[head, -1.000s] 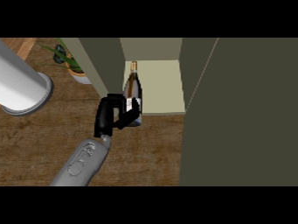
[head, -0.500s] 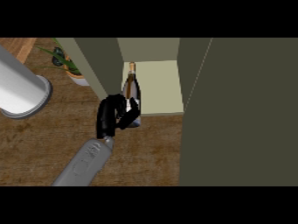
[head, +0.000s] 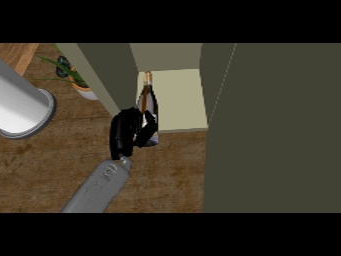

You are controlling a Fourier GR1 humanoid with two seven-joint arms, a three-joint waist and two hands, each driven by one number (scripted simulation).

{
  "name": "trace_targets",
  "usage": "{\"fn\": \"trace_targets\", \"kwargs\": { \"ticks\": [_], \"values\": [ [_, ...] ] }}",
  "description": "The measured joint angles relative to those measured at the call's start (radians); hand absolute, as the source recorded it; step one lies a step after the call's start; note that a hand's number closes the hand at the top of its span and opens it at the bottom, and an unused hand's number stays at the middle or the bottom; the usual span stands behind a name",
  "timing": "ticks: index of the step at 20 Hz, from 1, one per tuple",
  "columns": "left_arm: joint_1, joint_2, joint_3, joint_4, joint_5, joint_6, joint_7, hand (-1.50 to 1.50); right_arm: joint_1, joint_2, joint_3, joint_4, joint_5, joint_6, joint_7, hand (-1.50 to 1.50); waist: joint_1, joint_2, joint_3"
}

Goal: Pick up the wine, place it into the cabinet and close the cabinet

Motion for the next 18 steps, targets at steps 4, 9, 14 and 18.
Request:
{"fn": "trace_targets", "kwargs": {
  "ticks": [4, 9, 14, 18],
  "values": [
    [0.004, -0.008, 0.011, -0.002, 0.008, 0.029, -0.008, 1.50, 0.000, 0.000, -0.001, 0.003, -0.005, 0.004, -0.004, -1.50, -0.008, 0.003, 0.000],
    [0.004, -0.019, 0.022, -0.009, 0.022, 0.060, 0.010, 1.50, -0.002, 0.001, 0.005, 0.005, -0.010, 0.007, -0.004, -1.50, -0.013, 0.006, -0.001],
    [-0.002, -0.032, 0.025, 0.004, 0.018, 0.112, 0.008, 1.50, 0.004, -0.005, 0.006, 0.010, -0.014, 0.020, -0.013, -1.50, -0.019, 0.009, -0.003],
    [-0.016, -0.012, -0.016, 0.034, -0.035, 0.139, 0.028, 1.50, 0.003, -0.009, 0.001, 0.012, -0.019, 0.029, -0.019, -1.50, -0.027, 0.011, -0.002]
  ]
}}
